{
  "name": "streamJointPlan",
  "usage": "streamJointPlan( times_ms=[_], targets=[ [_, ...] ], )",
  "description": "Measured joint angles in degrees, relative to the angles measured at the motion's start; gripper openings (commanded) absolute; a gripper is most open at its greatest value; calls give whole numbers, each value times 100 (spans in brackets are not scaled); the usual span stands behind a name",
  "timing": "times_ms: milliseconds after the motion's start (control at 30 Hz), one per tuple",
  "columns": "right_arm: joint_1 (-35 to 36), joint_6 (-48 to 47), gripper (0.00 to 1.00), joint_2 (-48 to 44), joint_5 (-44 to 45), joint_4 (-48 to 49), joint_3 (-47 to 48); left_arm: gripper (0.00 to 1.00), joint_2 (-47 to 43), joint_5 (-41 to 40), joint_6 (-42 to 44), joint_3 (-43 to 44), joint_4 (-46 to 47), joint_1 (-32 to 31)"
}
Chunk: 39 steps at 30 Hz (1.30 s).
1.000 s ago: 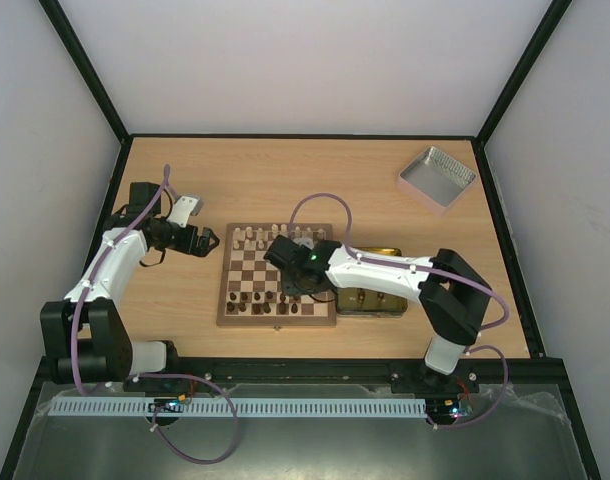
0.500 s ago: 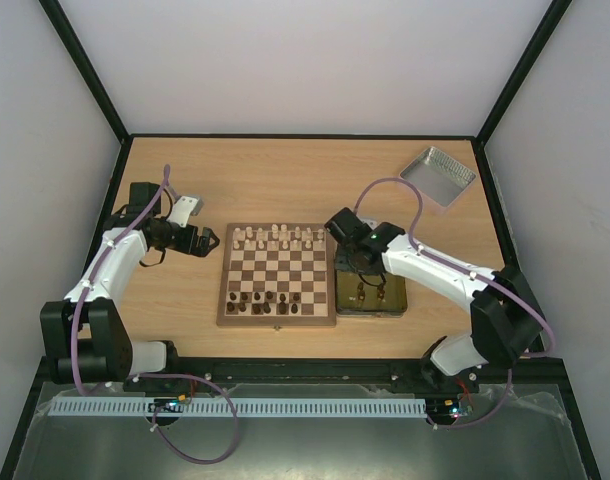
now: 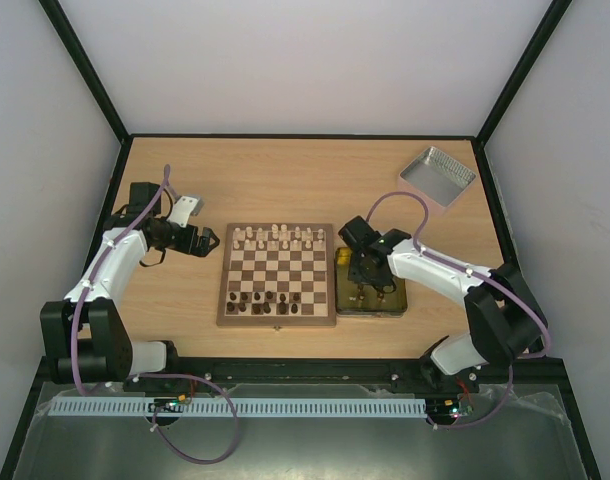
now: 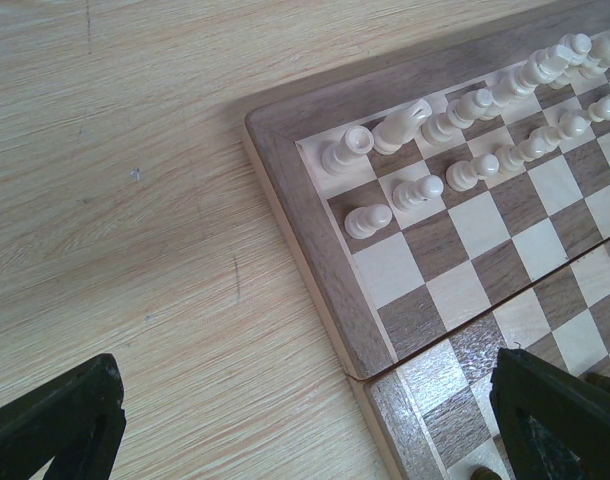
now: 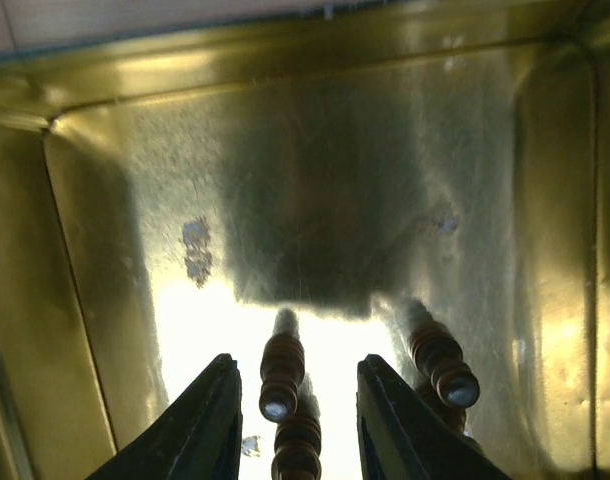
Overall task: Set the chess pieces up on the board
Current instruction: Pick up the chess piece from the storage box.
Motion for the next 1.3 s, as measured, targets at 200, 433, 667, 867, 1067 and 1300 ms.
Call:
streamJointPlan(
  times_ms=[200, 433, 667, 867, 1067, 1300],
  targets=[
    [-9, -52, 30, -20, -343, 179, -343, 99, 0, 0, 0, 0, 0, 0],
    [-9, -87, 29, -35, -452, 361, -518, 99, 0, -2, 0, 0, 0, 0],
    [-9, -164, 19, 76, -450, 518, -516, 99, 0, -4, -2, 0, 0, 0],
    [-9, -208, 13, 232, -450, 540, -511, 99, 0, -7, -2, 0, 0, 0],
    [-9, -227, 11, 223, -267, 380, -332, 99, 0, -4, -2, 0, 0, 0],
    [-7, -249, 10, 28, -96, 42, 125, 99, 0, -2, 0, 0, 0, 0]
  ],
)
